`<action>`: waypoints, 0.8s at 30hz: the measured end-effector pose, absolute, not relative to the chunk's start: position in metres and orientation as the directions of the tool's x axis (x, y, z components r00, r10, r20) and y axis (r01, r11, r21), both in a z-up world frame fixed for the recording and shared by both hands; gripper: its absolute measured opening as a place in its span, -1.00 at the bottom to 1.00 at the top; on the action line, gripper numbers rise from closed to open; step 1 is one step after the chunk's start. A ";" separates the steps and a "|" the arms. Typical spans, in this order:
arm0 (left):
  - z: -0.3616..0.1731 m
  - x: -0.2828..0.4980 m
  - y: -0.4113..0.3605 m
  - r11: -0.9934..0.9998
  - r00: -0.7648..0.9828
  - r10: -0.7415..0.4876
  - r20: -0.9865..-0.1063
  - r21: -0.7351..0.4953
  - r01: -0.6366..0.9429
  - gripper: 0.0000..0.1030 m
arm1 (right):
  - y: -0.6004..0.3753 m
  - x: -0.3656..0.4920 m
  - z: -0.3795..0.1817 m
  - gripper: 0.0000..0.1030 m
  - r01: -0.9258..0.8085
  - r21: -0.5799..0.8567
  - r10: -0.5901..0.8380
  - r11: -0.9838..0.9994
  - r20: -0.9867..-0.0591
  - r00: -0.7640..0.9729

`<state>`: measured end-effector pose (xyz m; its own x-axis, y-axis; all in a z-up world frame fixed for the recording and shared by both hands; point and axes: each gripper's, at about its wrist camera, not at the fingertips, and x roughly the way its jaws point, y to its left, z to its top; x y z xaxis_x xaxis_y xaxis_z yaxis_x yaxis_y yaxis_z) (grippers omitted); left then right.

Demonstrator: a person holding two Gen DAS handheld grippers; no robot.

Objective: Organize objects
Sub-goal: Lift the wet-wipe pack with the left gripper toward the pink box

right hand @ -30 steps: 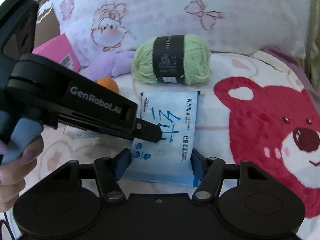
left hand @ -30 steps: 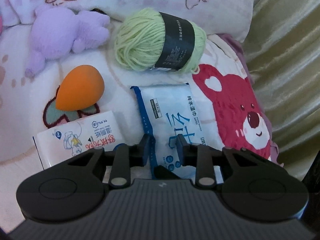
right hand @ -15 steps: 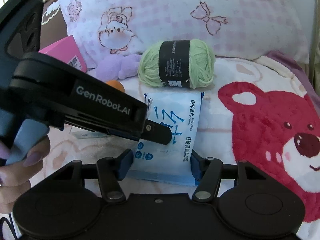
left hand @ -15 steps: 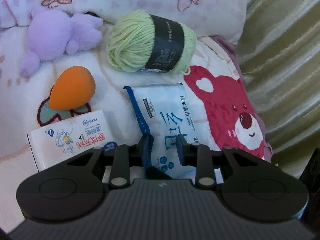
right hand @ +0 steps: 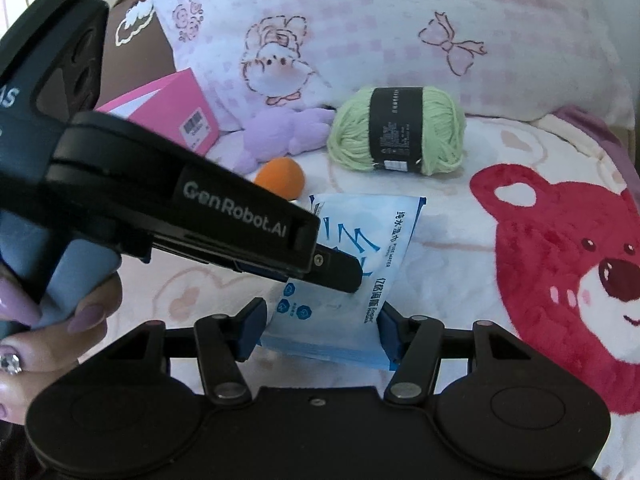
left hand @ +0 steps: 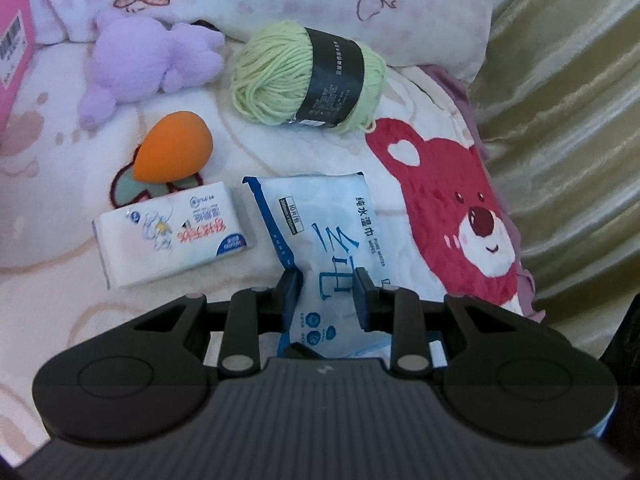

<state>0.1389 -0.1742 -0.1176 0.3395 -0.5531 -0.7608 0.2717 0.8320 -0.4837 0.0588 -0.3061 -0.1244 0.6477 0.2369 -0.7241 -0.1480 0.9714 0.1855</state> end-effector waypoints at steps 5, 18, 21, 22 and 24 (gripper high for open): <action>-0.106 0.127 -0.168 0.853 0.314 -0.515 -0.798 -0.441 0.279 -0.48 | -0.306 0.054 -0.118 0.23 -0.165 0.267 0.311 0.949 -0.725 0.614; -0.077 0.127 -0.142 0.842 0.200 -0.525 -0.827 -0.470 0.265 -0.48 | -0.294 0.039 -0.092 0.22 -0.097 0.391 0.361 0.915 -0.686 0.632; -0.065 0.129 -0.135 0.845 0.169 -0.514 -0.841 -0.461 0.272 -0.49 | -0.281 0.032 -0.083 0.22 -0.122 0.373 0.362 0.920 -0.684 0.634; -0.062 0.129 -0.132 0.844 0.161 -0.515 -0.842 -0.465 0.268 -0.49 | -0.277 0.030 -0.080 0.23 -0.126 0.370 0.361 0.921 -0.683 0.635; -0.053 0.127 -0.125 0.847 0.160 -0.507 -0.847 -0.455 0.275 -0.50 | -0.272 0.028 -0.073 0.23 -0.129 0.386 0.374 0.914 -0.675 0.636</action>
